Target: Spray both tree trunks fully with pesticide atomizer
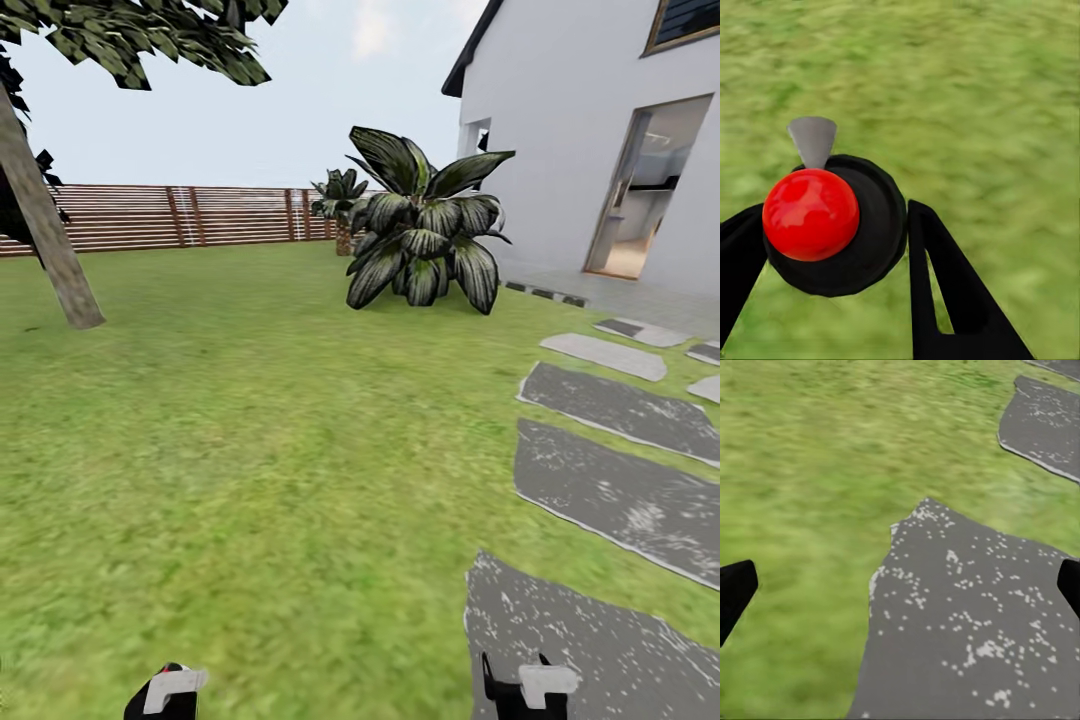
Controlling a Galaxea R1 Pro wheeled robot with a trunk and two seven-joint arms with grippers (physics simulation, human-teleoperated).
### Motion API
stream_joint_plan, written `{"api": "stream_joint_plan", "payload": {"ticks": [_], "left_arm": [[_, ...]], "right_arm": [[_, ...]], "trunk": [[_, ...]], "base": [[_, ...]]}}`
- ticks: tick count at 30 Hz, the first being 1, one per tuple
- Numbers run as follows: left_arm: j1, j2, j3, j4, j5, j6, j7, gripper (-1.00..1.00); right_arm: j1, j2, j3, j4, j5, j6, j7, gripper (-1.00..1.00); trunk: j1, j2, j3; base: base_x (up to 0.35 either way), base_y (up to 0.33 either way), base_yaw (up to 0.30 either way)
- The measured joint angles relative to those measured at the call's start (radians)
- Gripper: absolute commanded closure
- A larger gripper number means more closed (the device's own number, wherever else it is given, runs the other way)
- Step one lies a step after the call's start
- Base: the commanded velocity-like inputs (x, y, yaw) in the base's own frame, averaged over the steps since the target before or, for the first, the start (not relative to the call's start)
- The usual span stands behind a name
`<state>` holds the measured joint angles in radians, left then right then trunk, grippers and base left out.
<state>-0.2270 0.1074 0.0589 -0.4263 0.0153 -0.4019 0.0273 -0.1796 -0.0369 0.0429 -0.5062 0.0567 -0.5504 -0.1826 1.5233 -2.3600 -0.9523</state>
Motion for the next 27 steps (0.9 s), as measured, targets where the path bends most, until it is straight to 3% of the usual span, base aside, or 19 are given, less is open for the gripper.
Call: {"api": "stream_joint_plan", "payload": {"ticks": [11, 27], "left_arm": [[0.000, -0.002, -0.001, 0.000, 0.001, 0.000, -0.001, 1.00], [0.000, -0.002, -0.001, 0.000, 0.002, -0.001, -0.001, 1.00]], "right_arm": [[0.000, -0.001, -0.001, 0.000, -0.003, -0.001, -0.001, -1.00], [0.000, 0.000, -0.002, 0.000, -0.002, 0.000, -0.002, -1.00]], "trunk": [[0.000, 0.000, 0.000], [0.000, 0.000, 0.000]], "base": [[0.184, 0.259, 0.010], [0.193, 0.256, 0.262]]}}
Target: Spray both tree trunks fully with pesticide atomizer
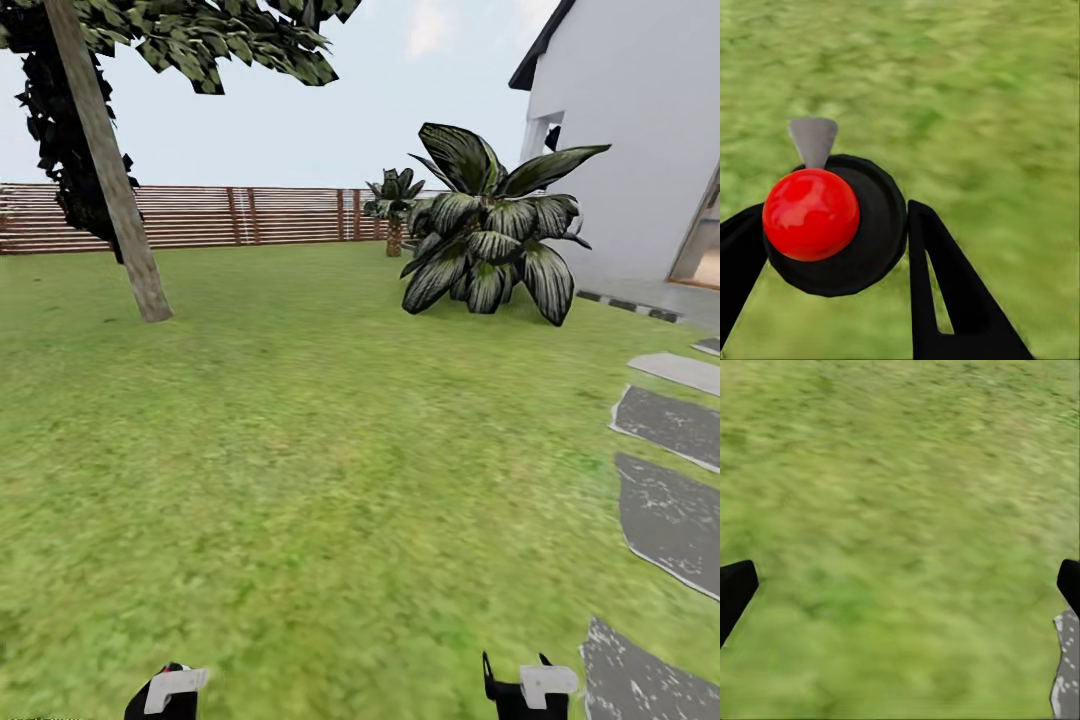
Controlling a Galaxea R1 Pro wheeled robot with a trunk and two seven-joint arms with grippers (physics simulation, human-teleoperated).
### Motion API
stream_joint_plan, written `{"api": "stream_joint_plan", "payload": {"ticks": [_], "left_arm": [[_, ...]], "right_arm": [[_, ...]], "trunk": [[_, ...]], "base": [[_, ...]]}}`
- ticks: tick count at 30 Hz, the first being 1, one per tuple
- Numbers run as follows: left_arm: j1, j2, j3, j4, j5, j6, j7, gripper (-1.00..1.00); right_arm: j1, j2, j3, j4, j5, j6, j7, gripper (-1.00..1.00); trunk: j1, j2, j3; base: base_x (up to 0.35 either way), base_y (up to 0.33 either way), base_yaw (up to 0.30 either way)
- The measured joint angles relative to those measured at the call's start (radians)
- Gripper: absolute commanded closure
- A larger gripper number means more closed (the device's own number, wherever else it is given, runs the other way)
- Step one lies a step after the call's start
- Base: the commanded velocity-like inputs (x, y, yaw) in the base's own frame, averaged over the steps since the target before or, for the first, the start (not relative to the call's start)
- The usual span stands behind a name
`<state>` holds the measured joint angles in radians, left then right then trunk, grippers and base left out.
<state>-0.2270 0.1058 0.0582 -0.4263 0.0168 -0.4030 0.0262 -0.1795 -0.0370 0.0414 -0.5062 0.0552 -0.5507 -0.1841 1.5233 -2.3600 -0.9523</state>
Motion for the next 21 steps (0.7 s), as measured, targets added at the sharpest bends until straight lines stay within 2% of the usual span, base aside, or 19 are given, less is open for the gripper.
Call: {"api": "stream_joint_plan", "payload": {"ticks": [5, 21], "left_arm": [[0.000, 0.001, 0.000, 0.000, 0.000, 0.000, 0.000, 1.00], [0.000, -0.005, -0.002, 0.000, -0.003, 0.001, -0.002, 1.00]], "right_arm": [[0.000, 0.000, 0.000, 0.000, 0.000, 0.000, 0.000, -1.00], [0.000, 0.000, 0.001, -0.001, 0.000, 0.000, 0.000, -1.00]], "trunk": [[0.000, 0.000, 0.000], [0.000, 0.000, 0.000]], "base": [[0.168, 0.151, 0.278], [0.011, 0.006, 0.278]]}}
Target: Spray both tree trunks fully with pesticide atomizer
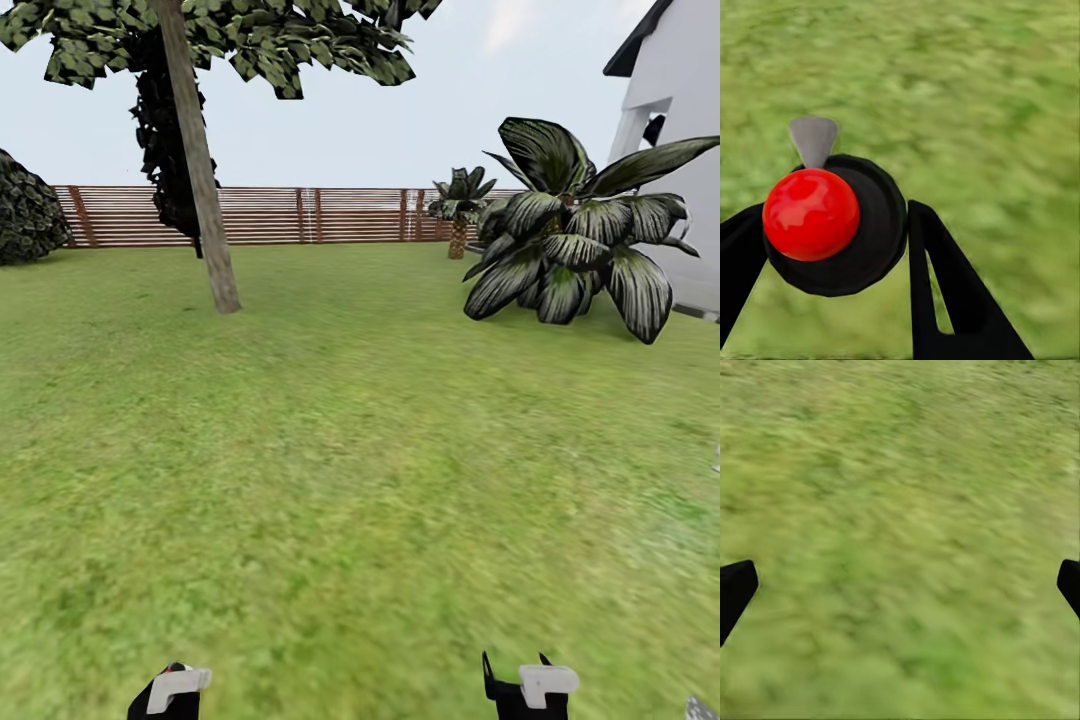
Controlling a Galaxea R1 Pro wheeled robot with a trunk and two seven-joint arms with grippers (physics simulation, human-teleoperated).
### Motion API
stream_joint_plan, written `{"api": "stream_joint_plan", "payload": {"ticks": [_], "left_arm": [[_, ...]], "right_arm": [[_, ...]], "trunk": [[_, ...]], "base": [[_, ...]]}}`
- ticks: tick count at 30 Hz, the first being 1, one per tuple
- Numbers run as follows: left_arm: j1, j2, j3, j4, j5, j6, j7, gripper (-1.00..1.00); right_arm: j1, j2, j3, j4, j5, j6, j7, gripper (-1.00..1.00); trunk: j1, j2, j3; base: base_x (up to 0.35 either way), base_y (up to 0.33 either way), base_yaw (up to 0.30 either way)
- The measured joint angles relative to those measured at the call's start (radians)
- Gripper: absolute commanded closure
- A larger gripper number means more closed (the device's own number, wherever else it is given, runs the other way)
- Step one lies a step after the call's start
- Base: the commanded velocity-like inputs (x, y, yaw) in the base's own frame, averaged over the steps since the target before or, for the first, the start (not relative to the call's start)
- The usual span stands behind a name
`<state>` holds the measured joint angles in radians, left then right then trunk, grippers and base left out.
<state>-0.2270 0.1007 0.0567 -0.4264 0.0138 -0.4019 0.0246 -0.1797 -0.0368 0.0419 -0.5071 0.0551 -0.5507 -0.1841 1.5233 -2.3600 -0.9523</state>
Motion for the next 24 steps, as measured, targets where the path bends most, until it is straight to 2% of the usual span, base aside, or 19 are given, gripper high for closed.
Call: {"api": "stream_joint_plan", "payload": {"ticks": [5, 24], "left_arm": [[0.000, 0.003, 0.001, 0.000, 0.001, 0.000, 0.001, 1.00], [0.000, 0.005, 0.002, 0.001, 0.002, 0.000, 0.002, 1.00]], "right_arm": [[0.000, 0.000, 0.001, 0.000, 0.000, 0.000, 0.000, -1.00], [0.000, 0.000, 0.000, 0.000, 0.000, 0.000, 0.000, -1.00]], "trunk": [[0.000, 0.000, 0.000], [0.000, 0.000, 0.000]], "base": [[0.197, 0.000, 0.278], [0.330, 0.000, 0.278]]}}
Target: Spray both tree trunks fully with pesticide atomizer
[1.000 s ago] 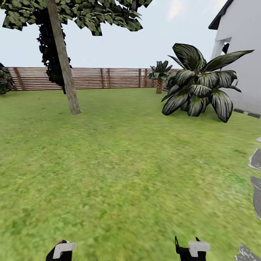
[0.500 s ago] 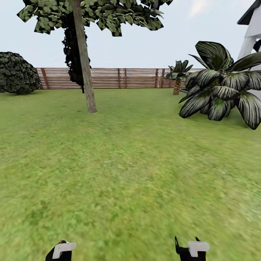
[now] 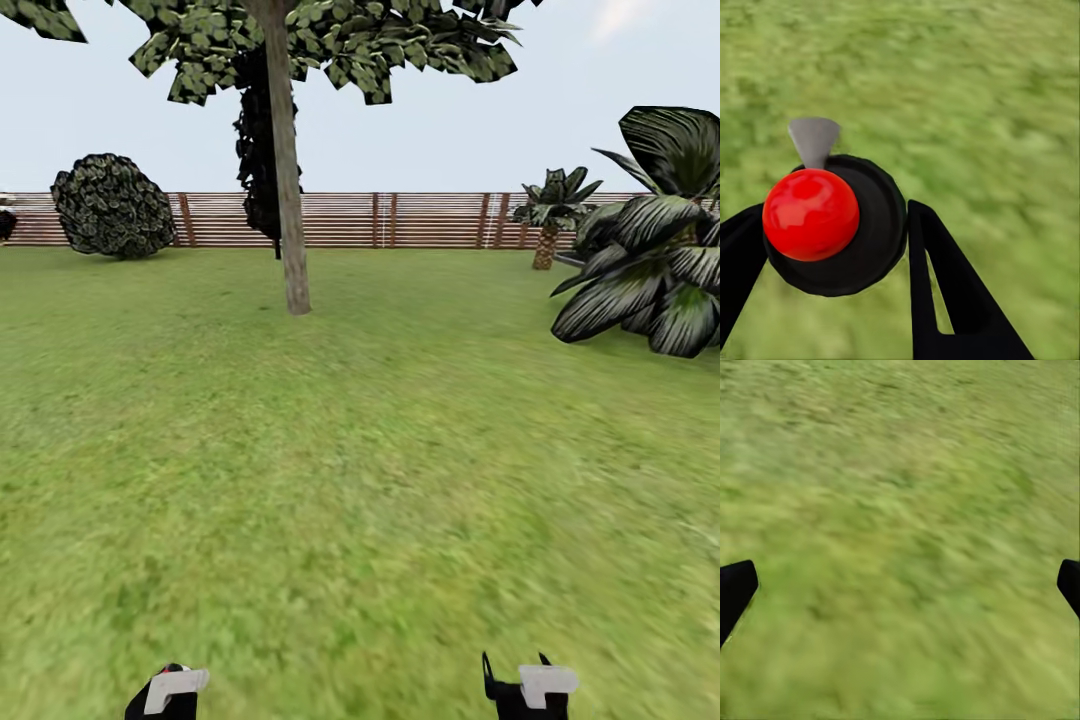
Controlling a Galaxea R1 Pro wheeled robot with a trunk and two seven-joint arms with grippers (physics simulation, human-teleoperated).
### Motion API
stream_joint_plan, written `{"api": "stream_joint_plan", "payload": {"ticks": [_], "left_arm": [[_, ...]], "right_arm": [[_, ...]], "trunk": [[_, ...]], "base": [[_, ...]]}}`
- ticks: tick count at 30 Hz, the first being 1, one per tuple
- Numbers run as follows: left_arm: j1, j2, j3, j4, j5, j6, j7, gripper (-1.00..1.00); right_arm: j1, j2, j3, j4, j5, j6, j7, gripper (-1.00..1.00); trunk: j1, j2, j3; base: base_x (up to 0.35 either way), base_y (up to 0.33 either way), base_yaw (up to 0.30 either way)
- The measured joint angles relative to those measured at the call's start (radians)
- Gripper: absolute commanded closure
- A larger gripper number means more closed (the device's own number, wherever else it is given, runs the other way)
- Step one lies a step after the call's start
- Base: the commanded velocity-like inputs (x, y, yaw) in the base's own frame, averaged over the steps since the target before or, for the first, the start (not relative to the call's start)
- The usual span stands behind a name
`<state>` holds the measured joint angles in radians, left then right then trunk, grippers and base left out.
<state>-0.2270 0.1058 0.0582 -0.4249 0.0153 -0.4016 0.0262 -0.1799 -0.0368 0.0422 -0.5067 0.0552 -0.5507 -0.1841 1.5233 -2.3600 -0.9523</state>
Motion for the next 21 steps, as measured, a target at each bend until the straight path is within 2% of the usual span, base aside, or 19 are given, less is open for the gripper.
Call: {"api": "stream_joint_plan", "payload": {"ticks": [6, 21], "left_arm": [[0.000, 0.000, 0.000, 0.000, 0.000, 0.000, 0.000, 1.00], [0.000, 0.002, 0.000, 0.000, 0.000, 0.000, 0.000, 1.00]], "right_arm": [[0.000, 0.000, -0.001, 0.000, 0.000, 0.000, 0.000, -1.00], [0.000, 0.000, -0.001, 0.001, 0.000, 0.000, 0.000, -1.00]], "trunk": [[0.000, 0.000, 0.000], [0.000, 0.000, 0.000]], "base": [[0.334, 0.000, 0.202], [0.334, 0.000, 0.007]]}}
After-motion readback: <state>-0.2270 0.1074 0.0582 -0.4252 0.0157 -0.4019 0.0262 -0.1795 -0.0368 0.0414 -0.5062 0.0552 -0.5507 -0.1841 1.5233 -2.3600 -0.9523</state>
